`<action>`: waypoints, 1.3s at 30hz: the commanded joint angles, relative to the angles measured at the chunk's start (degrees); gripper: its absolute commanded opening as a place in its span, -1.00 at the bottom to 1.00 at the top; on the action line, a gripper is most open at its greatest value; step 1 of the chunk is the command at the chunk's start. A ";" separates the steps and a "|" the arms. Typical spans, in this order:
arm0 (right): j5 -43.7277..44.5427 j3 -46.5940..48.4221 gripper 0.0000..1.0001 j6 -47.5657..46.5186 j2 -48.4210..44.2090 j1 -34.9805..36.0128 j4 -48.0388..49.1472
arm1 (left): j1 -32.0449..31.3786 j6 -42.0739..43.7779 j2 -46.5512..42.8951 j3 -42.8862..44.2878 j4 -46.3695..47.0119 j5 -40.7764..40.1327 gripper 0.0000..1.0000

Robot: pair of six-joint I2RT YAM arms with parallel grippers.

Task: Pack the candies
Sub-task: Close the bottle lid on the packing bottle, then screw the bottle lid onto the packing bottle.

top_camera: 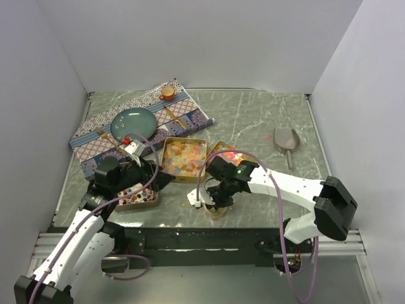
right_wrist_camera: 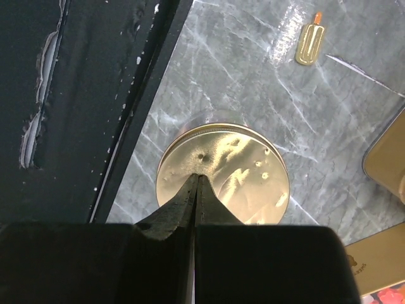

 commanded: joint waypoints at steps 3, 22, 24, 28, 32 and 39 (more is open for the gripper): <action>2.33 7.47 -1.00 6.00 -3.92 -2.32 -1.53 | -0.56 7.19 -0.43 3.49 3.49 -0.69 0.93; 26.76 26.40 1.00 40.99 -16.59 -35.37 8.31 | -36.24 18.45 32.25 -0.17 18.59 -12.34 0.63; 24.32 27.19 1.00 41.78 -16.06 -38.26 7.95 | -39.40 18.71 32.00 -4.05 28.60 -14.91 0.69; 20.00 25.88 1.00 42.41 -16.59 -41.61 9.53 | -41.43 18.53 37.17 -6.62 37.33 -19.75 0.87; 19.20 21.85 1.00 41.61 -18.08 -43.20 10.58 | -41.52 17.66 47.35 -3.37 46.02 -21.24 0.88; 12.28 17.00 1.00 34.68 -19.93 -45.05 8.93 | -44.68 18.61 66.16 -3.17 67.89 -27.30 0.89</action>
